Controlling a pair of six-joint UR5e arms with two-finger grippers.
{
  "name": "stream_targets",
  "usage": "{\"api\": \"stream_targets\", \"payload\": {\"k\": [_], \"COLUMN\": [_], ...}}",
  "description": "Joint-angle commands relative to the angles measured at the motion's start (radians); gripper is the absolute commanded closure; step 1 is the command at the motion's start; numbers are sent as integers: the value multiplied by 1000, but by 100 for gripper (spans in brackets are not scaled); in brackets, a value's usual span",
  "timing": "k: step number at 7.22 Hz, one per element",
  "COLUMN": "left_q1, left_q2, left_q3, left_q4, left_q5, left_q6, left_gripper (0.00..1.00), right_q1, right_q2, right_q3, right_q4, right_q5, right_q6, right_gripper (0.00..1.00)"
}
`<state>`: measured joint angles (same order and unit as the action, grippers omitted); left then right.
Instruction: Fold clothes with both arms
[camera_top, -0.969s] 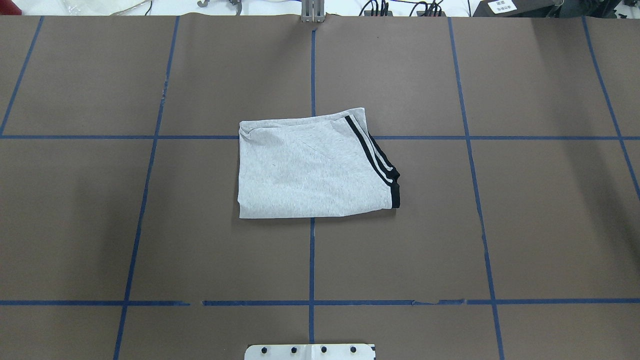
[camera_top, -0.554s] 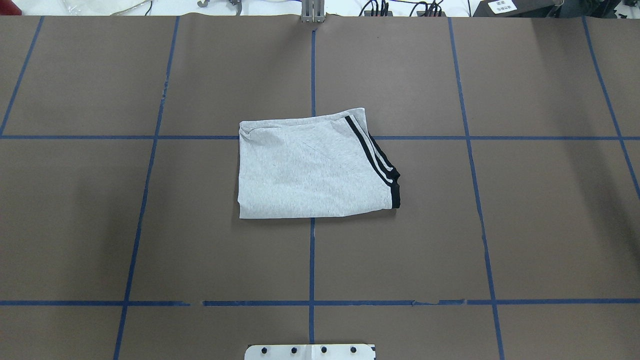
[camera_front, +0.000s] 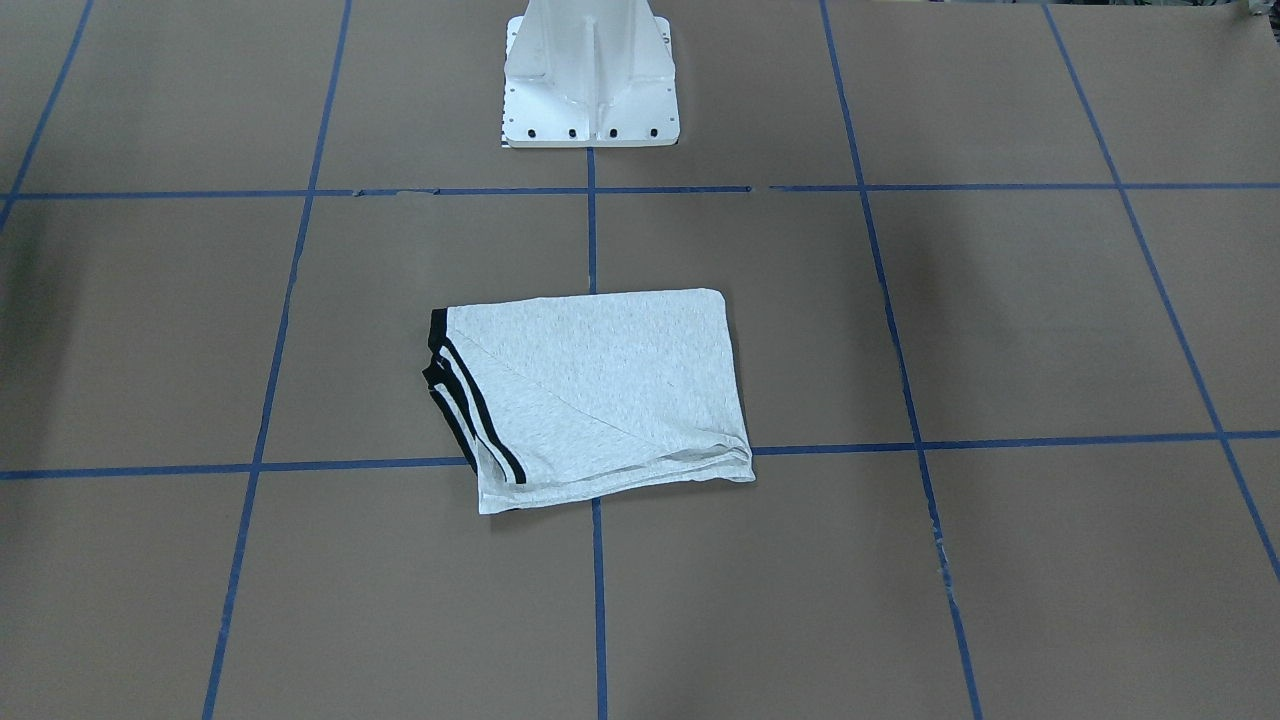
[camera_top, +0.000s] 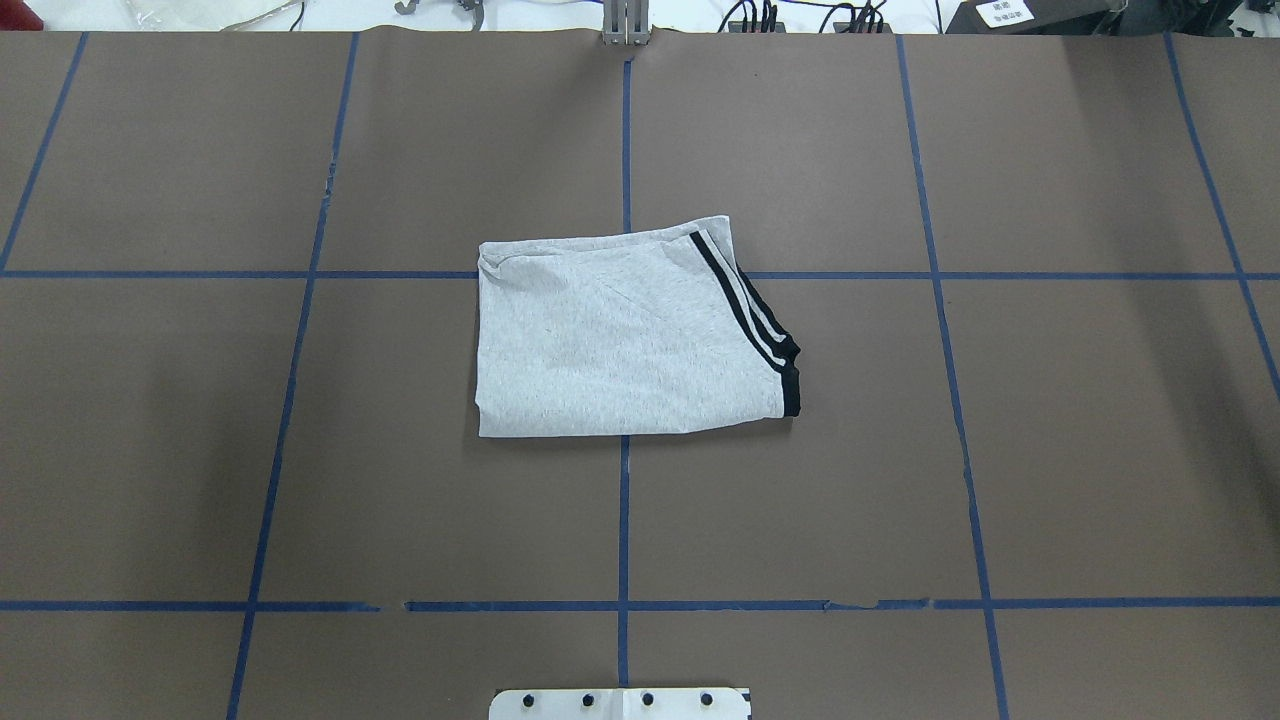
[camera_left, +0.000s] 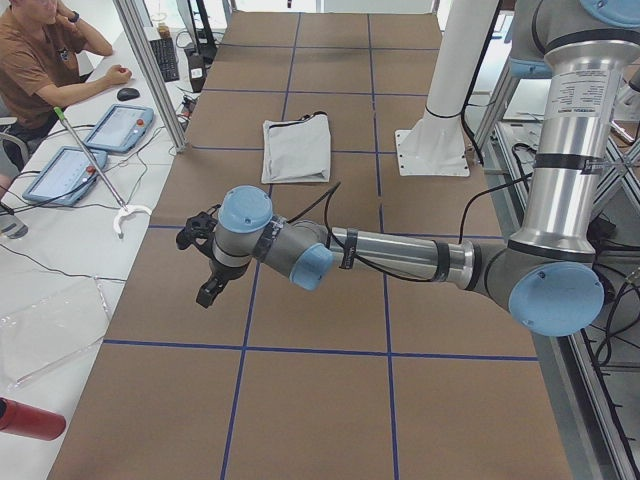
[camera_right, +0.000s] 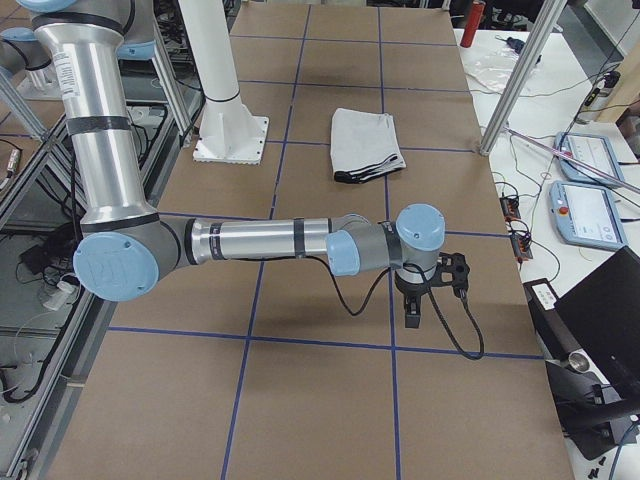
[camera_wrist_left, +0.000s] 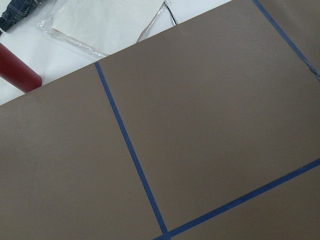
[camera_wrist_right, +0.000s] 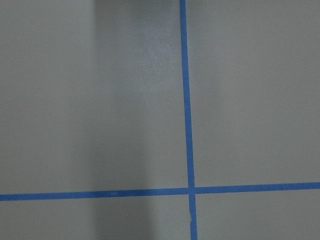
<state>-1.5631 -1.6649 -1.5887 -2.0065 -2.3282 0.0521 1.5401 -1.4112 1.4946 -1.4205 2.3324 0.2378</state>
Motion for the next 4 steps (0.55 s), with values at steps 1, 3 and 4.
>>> {"api": "stream_targets", "payload": {"k": [1,3,4], "left_q1": [0,2,2], "left_q2": [2,5,1], "left_q3": [1,27,29], "left_q4": [0,65,124], "left_q5": [1,13,16], "left_q6": [0,-2,-2], "left_gripper": [0,0,0], "right_q1": [0,2,2], "right_q2": [0,-2,-12], "right_q3": [1,-2,-2], "right_q4": [-3,-14,-14], "right_q5": [2,4,4], "right_q6": [0,0,0], "right_gripper": [0,0,0]}}
